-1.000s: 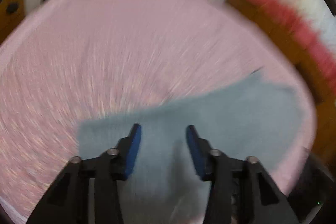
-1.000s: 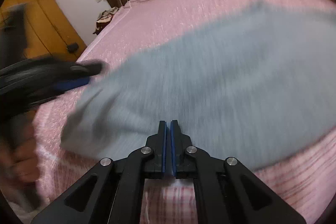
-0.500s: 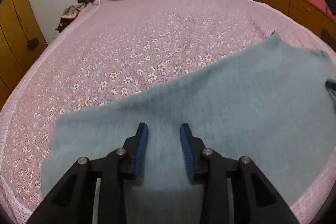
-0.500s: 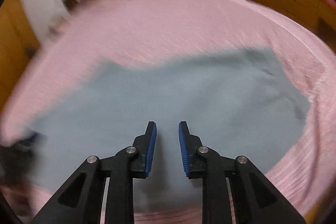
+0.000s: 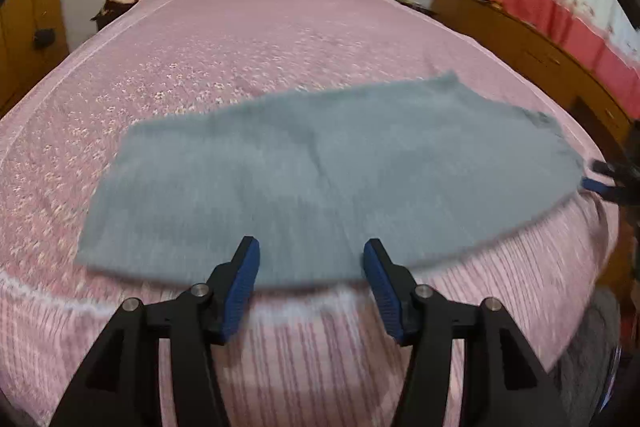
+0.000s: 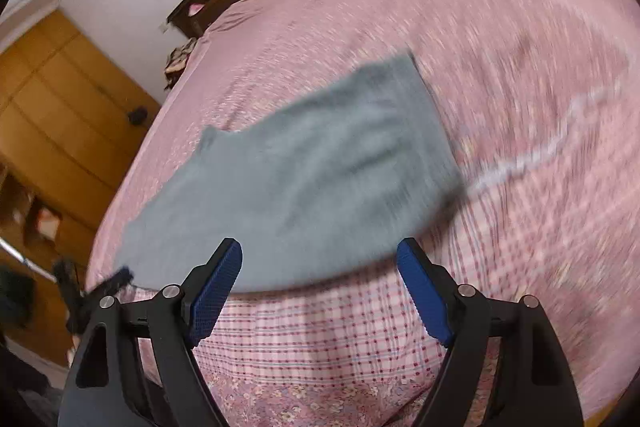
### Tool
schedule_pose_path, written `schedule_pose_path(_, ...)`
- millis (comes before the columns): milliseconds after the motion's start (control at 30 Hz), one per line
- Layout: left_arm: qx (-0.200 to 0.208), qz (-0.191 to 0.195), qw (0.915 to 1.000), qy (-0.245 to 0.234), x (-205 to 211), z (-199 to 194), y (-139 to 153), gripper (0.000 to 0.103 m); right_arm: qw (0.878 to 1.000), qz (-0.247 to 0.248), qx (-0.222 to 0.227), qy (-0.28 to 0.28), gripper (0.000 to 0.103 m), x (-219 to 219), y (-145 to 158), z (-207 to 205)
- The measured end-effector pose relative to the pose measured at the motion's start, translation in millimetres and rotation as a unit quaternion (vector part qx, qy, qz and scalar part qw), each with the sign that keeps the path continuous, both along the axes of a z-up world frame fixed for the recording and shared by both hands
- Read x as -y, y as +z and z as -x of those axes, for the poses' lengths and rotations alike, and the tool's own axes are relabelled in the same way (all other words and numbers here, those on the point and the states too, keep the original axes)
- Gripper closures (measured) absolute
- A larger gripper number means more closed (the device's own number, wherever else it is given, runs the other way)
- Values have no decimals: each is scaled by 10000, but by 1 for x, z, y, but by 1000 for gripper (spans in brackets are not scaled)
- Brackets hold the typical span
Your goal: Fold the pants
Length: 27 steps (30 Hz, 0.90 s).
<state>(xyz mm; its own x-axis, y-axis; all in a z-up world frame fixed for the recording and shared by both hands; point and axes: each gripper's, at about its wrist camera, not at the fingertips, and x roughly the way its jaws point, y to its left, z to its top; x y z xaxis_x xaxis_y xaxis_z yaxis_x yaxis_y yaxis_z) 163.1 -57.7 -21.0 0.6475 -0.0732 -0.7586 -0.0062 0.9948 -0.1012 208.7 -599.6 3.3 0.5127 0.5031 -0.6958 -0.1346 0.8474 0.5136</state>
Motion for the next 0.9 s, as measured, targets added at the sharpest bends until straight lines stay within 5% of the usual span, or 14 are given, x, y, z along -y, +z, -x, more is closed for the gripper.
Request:
schedule_pose_path(167,-6,-840,9965,-42,8,31,3,40,9989,-180,51,-422,20,-4,-18,-5)
schedule_pose_path(467,-265,-296,9990,190,-5,47,-4,39,9825,-1649,-233,-838,4,-6,-33,-44)
schedule_pose_path(600,-303,-373,9987,161,-1,53,-4,39,9570,-2706,-424,-951,0,15,-49,-60)
schedule_pose_path(733,-323,-421,9985,152,6,58,-6,38,9517,-2836,-523,-1055,2,18,-51,-63)
schedule_pose_path(900,-302,-487,9983,73,8,66,-6,36,9542,-2766,-121,-1136,5,53,-45,-27)
